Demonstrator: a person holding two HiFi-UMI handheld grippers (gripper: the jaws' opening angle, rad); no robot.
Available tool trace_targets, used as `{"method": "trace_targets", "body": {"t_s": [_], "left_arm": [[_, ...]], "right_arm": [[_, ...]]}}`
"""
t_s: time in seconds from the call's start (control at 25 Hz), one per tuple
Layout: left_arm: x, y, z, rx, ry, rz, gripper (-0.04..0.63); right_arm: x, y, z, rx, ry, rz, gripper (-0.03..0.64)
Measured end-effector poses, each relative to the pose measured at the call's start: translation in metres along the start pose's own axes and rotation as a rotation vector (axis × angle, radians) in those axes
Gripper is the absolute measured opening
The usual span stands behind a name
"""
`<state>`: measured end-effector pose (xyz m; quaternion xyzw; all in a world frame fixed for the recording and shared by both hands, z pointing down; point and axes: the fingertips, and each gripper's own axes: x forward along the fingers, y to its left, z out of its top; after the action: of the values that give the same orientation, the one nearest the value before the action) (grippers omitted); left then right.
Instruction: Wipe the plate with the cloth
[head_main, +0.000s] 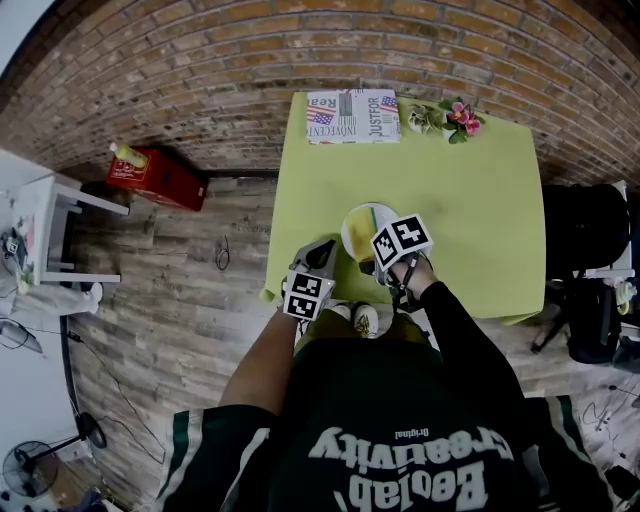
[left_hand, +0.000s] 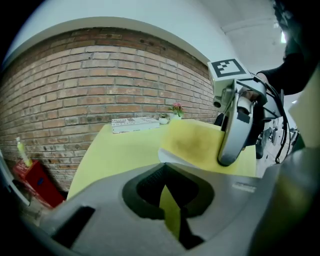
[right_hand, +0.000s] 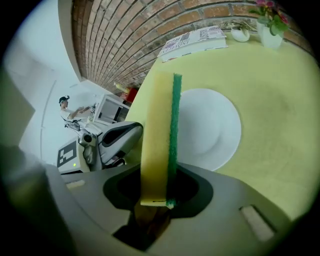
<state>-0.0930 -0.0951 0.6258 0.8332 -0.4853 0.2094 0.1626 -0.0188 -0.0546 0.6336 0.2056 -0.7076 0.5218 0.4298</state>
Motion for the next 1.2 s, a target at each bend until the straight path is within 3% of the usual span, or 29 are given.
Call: {"method": "trace_targets", "body": {"t_s": [0.36, 1.2], "left_arm": [[0.001, 0.001, -0.001, -0.001, -0.002, -0.004, 0.008], [0.000, -0.001, -0.003, 0.013, 0.029, -0.012, 0.008]], "right_arm": [[0.018, 0.008, -0.007, -0.020, 0.060, 0.015, 0.141], [-0.016, -0.041, -0.029, 0.104, -0.007, -0.027, 0.144]]}}
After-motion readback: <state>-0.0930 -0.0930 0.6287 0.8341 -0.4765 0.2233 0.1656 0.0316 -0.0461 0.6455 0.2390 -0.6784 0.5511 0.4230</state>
